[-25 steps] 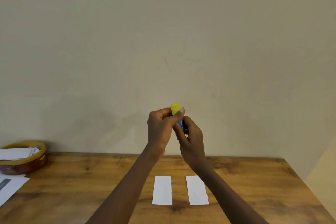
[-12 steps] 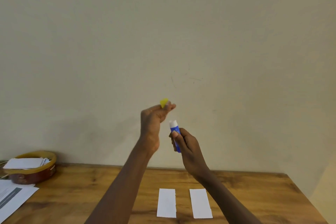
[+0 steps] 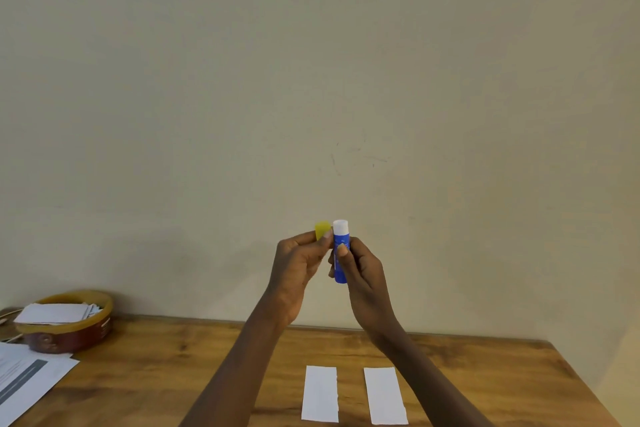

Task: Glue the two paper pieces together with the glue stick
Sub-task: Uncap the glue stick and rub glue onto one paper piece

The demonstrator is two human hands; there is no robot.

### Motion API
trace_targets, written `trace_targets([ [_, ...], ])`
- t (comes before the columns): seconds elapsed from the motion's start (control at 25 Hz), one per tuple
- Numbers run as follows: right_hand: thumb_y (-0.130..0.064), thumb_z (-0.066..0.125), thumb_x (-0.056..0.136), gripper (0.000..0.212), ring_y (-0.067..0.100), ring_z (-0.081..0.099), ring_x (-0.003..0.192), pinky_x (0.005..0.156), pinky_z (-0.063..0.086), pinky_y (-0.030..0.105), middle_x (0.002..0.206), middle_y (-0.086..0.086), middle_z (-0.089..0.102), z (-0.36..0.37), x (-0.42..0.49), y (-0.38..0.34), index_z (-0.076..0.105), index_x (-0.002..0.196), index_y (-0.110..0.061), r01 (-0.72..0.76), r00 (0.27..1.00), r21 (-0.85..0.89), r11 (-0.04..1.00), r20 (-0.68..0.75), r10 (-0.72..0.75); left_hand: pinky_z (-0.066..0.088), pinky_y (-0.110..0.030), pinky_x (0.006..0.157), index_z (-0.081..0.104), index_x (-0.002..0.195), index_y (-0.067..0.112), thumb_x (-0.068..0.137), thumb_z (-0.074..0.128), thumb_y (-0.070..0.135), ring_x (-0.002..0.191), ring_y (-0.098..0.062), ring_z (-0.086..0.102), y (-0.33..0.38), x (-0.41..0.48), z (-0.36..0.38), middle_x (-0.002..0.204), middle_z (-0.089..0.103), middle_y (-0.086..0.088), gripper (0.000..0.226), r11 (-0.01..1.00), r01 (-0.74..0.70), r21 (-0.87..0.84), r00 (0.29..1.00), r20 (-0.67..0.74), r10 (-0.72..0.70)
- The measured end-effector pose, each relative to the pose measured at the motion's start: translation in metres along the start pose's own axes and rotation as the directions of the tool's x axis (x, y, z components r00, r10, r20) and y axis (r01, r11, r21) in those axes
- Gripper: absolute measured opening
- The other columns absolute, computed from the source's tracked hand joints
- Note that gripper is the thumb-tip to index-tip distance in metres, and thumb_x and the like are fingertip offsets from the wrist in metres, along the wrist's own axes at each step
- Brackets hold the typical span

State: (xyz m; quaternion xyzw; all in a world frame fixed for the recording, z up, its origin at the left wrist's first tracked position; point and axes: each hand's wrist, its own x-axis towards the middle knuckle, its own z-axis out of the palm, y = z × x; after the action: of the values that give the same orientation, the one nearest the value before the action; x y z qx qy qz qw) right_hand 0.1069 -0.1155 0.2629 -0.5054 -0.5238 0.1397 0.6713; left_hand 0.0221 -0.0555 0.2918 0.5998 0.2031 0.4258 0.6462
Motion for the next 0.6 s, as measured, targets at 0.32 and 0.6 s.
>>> trace_targets([
  [0.32, -0.014, 0.06, 0.081, 0.028, 0.011, 0.053, 0.054, 0.055, 0.046, 0.013, 0.065, -0.001, 0.059, -0.004, -0.002, -0.003, 0.043, 0.101, -0.023, 0.021, 0.999, -0.108, 0.994, 0.026, -0.018, 0.055, -0.023, 0.066, 0.069, 0.084, 0.016, 0.081, 0.06, 0.011, 0.078, -0.022, 0.061, 0.002, -0.005, 0.004, 0.082, 0.064, -0.012, 0.01, 1.0, 0.01, -0.019, 0.999, 0.039, -0.01],
  [0.6, -0.02, 0.079, 0.063, 0.05, 0.003, 0.055, 0.06, 0.054, 0.045, 0.008, 0.068, -0.007, 0.057, 0.001, -0.015, -0.003, 0.04, 0.095, -0.02, 0.066, 0.985, -0.159, 0.985, -0.146, -0.09, 0.052, -0.033, 0.083, 0.071, 0.078, 0.019, 0.074, 0.06, 0.022, 0.09, -0.016, 0.068, 0.001, -0.006, 0.0, 0.08, 0.076, 0.008, 0.013, 0.994, 0.003, -0.11, 0.998, 0.058, 0.003],
])
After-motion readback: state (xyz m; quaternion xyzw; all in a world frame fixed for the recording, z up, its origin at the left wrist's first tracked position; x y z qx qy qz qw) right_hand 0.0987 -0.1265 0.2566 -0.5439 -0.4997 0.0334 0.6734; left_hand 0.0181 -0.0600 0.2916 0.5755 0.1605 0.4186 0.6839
